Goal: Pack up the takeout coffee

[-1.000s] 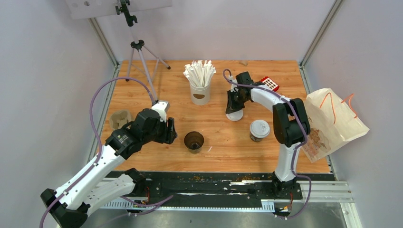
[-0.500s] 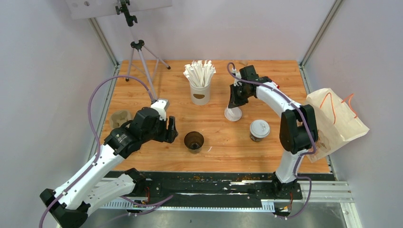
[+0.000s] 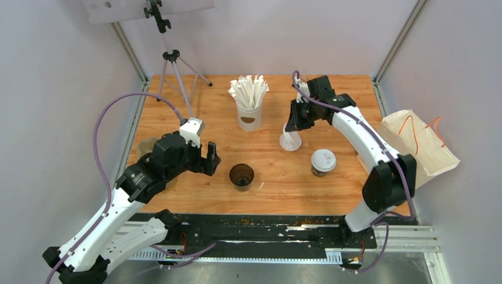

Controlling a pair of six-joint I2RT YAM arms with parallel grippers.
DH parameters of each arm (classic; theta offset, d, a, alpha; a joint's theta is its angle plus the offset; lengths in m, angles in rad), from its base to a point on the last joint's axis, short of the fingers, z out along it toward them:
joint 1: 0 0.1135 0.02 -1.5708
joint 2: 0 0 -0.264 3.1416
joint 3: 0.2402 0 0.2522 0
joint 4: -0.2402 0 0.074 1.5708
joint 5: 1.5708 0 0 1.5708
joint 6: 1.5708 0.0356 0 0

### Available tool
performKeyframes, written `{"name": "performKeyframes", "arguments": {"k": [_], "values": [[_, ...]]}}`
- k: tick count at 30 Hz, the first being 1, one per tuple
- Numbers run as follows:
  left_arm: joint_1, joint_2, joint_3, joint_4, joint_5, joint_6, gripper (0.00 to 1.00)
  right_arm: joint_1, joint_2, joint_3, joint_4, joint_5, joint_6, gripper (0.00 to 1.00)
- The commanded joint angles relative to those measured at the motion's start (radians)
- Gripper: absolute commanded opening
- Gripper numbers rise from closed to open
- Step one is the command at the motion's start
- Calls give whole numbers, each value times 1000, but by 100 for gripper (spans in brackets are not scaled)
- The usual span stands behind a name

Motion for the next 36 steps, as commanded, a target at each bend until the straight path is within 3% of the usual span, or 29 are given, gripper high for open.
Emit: {"name": "performKeyframes", "arguments": {"k": [1, 5, 7, 11, 13, 17, 36], "values": [[-3, -75, -3, 154, 81, 157, 100, 47, -184, -35, 8, -163, 81, 0], [-3, -166, -110, 340, 417, 345, 99, 151, -297, -78, 83, -202, 185, 0], [-3, -237, -201, 482, 520, 417, 98, 219, -331, -94, 140, -216, 263, 0], [-3, -379, -344, 753, 579, 521, 100, 338, -390, -180, 348, -264, 441, 0], [-3, -385, -361, 773, 619, 571, 100, 384, -406, -217, 459, -269, 518, 0], [-3, -340, -352, 742, 713, 637, 100, 444, -403, -215, 508, -256, 572, 0], [-3, -264, -404, 849, 633, 644, 100, 505, -377, -222, 641, -213, 707, 0]]}}
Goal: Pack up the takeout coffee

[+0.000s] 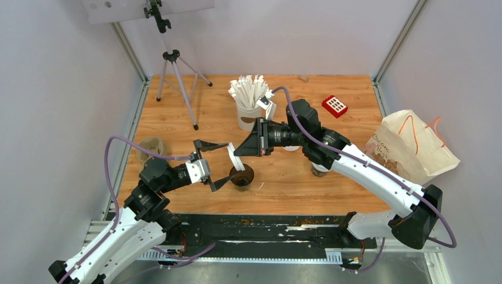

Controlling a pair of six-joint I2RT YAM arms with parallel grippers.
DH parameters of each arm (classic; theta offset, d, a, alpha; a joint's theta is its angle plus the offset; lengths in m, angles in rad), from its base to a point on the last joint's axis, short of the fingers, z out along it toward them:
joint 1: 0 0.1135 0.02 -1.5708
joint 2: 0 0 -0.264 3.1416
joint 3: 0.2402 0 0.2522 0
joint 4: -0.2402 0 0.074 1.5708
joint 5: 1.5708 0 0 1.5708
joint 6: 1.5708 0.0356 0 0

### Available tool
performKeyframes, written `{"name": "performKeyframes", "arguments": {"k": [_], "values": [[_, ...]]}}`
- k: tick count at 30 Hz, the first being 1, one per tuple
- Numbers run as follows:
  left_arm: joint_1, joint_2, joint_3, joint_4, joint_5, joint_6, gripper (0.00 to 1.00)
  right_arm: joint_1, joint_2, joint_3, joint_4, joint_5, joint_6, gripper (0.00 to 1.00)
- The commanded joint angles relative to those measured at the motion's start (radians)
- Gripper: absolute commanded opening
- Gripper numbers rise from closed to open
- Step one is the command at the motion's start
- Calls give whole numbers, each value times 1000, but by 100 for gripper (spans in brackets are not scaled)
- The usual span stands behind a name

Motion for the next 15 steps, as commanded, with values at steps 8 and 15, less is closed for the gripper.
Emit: {"name": "performKeyframes", "arguments": {"k": [8, 15], "values": [[-2, -17, -25, 93, -112, 15, 98, 11, -2, 0, 92, 12, 57, 0], [-3, -13, -32, 138, -108, -17, 97, 13, -7, -11, 101, 11, 63, 0]]}}
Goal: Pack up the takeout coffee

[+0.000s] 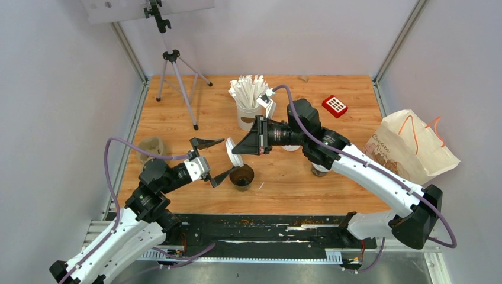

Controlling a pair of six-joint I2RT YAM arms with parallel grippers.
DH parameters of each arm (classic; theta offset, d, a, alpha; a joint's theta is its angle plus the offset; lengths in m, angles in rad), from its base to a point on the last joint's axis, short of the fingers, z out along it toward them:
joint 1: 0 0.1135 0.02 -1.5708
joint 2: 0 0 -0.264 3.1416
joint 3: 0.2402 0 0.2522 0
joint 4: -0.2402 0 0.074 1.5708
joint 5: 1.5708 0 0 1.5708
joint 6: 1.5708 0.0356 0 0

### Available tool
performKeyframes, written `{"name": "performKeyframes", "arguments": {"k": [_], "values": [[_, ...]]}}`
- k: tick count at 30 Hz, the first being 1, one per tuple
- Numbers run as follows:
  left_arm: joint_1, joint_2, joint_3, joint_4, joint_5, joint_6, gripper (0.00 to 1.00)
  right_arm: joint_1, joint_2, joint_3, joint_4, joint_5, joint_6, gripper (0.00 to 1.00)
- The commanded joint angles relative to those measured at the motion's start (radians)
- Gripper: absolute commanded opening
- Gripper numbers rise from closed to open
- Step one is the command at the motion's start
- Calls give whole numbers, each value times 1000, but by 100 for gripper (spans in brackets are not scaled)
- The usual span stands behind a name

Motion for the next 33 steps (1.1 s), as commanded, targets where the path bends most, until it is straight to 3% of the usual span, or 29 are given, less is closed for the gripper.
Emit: {"name": "performKeyframes", "arguments": {"k": [1, 23, 27, 33], "values": [[-2, 0, -5, 82, 3, -11, 97, 7, -8, -11, 52, 5, 19, 0], [-2, 28, 40, -5, 45, -17, 83, 6, -5, -23, 49, 10, 11, 1], [-2, 42, 85, -103, -10, -53, 83, 5, -10, -23, 17, 35, -12, 12], [-2, 125, 281, -418, -183, -180, 82, -74, -47, 1, -152, 118, -125, 50]]}}
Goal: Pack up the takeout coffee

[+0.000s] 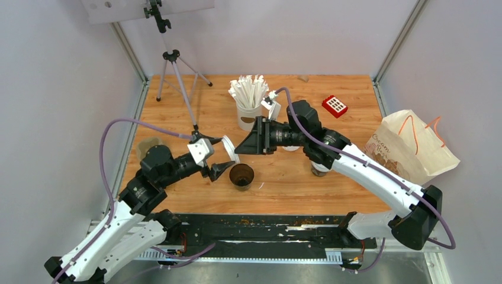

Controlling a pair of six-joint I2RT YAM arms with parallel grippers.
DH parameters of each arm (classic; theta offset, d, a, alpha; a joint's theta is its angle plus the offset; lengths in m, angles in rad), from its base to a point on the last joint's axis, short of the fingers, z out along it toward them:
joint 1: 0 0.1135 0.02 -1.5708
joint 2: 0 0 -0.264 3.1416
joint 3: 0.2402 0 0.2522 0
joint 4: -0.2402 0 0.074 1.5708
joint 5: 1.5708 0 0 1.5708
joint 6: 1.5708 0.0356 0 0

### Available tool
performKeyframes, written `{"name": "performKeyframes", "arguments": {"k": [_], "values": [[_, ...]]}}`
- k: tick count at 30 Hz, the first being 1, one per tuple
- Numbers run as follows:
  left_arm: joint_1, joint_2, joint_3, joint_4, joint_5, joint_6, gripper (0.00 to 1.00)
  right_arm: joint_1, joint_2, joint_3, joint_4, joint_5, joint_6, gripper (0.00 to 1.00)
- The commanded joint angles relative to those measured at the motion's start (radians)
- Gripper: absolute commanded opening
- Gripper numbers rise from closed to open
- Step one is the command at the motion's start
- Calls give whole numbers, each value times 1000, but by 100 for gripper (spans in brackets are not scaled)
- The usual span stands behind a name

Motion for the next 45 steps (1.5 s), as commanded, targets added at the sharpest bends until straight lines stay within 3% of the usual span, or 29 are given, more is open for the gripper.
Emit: {"name": "performKeyframes", "arguments": {"k": [1, 6, 8, 16, 30, 45], "values": [[-2, 76, 183, -271, -148, -121, 82, -71, -62, 28, -134, 99, -108, 56], [-3, 194, 356, -539, -199, -222, 82, -105, -137, 58, -236, 226, -227, 83], [-2, 250, 418, -635, -173, -249, 83, -106, -151, 80, -284, 273, -277, 99], [-2, 471, 629, -945, -233, -398, 81, -106, -227, 64, -392, 398, -379, 100], [-22, 754, 652, -1002, -305, -414, 80, -107, -310, -4, -411, 464, -464, 100], [-136, 1128, 913, -1134, -341, -361, 80, -107, -365, 18, -478, 514, -590, 100]]}}
